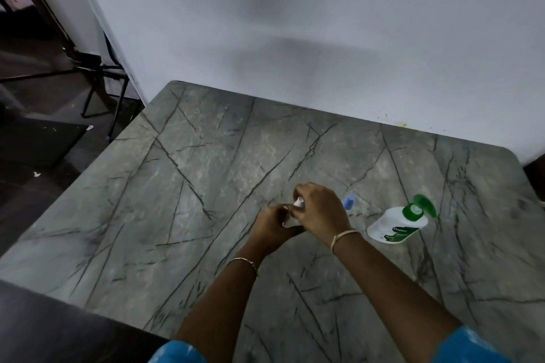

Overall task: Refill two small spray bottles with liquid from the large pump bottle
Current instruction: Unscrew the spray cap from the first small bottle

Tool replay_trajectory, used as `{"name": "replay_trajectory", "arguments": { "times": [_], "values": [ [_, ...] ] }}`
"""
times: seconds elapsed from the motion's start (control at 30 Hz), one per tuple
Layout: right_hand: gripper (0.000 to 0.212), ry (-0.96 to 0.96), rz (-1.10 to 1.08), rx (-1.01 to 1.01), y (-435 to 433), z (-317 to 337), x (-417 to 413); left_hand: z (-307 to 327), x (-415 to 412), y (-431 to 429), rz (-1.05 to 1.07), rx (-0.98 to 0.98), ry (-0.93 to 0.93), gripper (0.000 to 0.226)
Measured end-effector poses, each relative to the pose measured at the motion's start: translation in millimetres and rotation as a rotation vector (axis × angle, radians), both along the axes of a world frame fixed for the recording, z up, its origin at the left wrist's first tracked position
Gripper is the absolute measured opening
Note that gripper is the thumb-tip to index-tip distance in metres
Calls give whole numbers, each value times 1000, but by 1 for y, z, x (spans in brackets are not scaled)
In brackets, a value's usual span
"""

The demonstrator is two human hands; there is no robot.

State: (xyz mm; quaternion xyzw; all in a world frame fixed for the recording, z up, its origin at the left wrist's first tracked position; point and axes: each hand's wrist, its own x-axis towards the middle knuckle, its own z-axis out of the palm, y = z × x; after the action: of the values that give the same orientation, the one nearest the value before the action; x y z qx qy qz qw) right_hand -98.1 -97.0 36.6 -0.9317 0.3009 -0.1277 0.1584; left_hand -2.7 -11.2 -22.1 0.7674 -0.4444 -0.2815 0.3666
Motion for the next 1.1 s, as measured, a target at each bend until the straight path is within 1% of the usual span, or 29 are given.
{"name": "replay_trajectory", "arguments": {
  "times": [0.03, 0.1, 0.13, 0.17, 0.2, 0.23, 0.27, 0.3, 0.37, 0.43, 0.47, 0.57, 0.6, 0.67, 0.73, 0.77, 0.87, 0.93, 0.97, 1.03, 1.1],
  "values": [
    [17, 44, 52, 36, -2, 4, 1, -1, 0, -1, 6, 4, -3, 37],
    [24, 114, 165, 116, -6, 13, 2, -4, 0, -2, 17, 13, -23, 41],
    [26, 127, 183, 151, -7, 17, 1, -5, -1, -3, 23, 14, -24, 43],
    [24, 132, 161, 140, -7, 19, 0, -6, -1, -3, 24, 14, -16, 44],
    [20, 133, 117, 81, -7, 22, -2, -8, -2, -4, 26, 17, -2, 44],
    [23, 142, 63, -3, -5, 24, -2, -8, -2, -5, 31, 17, 7, 42],
    [30, 178, 19, -76, -3, 25, -3, -9, -3, -6, 34, 13, 10, 39],
    [35, 219, 0, -119, -2, 24, -4, -8, -4, -7, 34, 9, 12, 38],
    [33, 270, 15, -132, 1, 22, -4, -7, -6, -8, 29, -6, 23, 41],
    [23, 266, 77, -73, 1, 20, -6, -7, -7, -7, 31, 0, 27, 45],
    [21, 268, 122, -37, 0, 19, -7, -8, -7, -7, 42, -2, 32, 46],
    [31, 265, 198, 77, -3, 17, -10, -8, -7, -9, 25, 4, 15, 45],
    [31, 241, 179, 76, -1, 17, -10, -7, -6, -10, 11, 9, 2, 45],
    [29, 187, 87, -8, 3, 16, -9, -8, -5, -11, -4, 5, 15, 44],
    [29, 197, 17, -107, 8, 16, -8, -12, -5, -11, -7, 19, 50, 41],
    [27, 216, 20, -125, 10, 15, -7, -13, -5, -10, -7, 24, 56, 41],
    [19, 275, 139, -83, 7, 14, -7, -17, -4, -11, -10, 52, 26, 42],
    [22, 300, 227, -30, 3, 11, -10, -19, -4, -10, -9, 84, 3, 46],
    [22, 285, 238, -1, 2, 10, -11, -19, -4, -10, -9, 98, -4, 48],
    [21, 219, 182, 4, 3, 8, -13, -22, -3, -10, -21, 99, 7, 51],
    [23, 207, 80, -53, 4, 6, -14, -21, -4, -11, -26, 81, 21, 50]
  ]
}}
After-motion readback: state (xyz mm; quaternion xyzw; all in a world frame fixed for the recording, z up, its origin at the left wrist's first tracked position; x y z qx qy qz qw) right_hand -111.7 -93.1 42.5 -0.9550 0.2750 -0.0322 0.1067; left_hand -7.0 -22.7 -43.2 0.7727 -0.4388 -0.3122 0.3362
